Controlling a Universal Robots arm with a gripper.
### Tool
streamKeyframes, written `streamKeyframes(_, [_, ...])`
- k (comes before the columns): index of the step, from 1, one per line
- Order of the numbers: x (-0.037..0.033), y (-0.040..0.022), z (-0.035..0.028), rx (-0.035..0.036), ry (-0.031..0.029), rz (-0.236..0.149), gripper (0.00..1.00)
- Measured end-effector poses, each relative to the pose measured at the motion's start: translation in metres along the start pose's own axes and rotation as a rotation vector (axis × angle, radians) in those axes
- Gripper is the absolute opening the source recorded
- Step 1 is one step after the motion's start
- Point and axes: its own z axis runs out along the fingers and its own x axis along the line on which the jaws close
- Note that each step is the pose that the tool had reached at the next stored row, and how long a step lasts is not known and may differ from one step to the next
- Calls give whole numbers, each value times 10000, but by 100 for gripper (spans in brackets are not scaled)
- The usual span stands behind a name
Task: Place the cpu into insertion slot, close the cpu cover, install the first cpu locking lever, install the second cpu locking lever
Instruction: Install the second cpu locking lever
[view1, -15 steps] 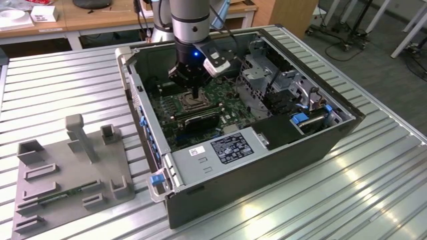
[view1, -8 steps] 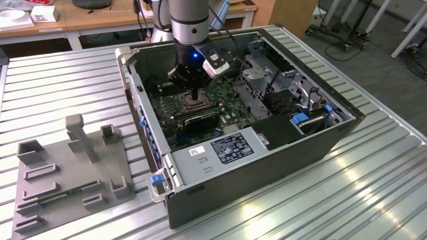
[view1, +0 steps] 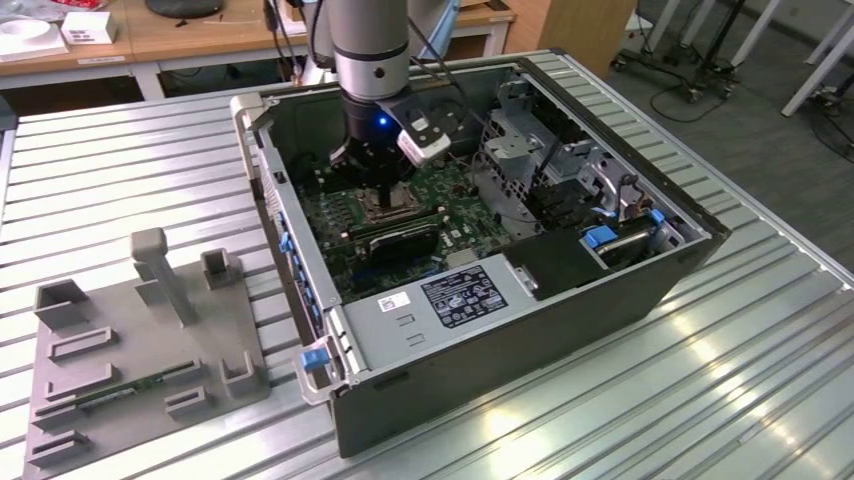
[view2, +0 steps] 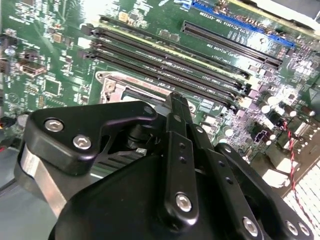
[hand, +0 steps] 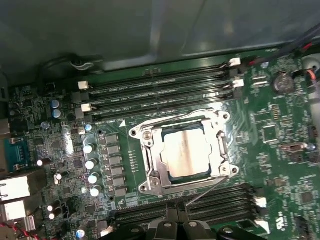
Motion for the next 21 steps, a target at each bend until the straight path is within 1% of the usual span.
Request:
streamKeyframes(3, [13, -1, 54, 28, -6, -3, 11])
streamKeyframes(4, [14, -1, 61, 31, -6, -3, 11])
streamKeyframes(13, [18, -2, 63, 31, -8, -2, 11])
streamKeyframes(15, [35, -4, 67, 28, -12, -2, 11])
streamKeyframes(18, [79, -13, 77, 30, -15, -3, 11])
streamKeyframes(21, [90, -15, 81, 31, -15, -4, 11])
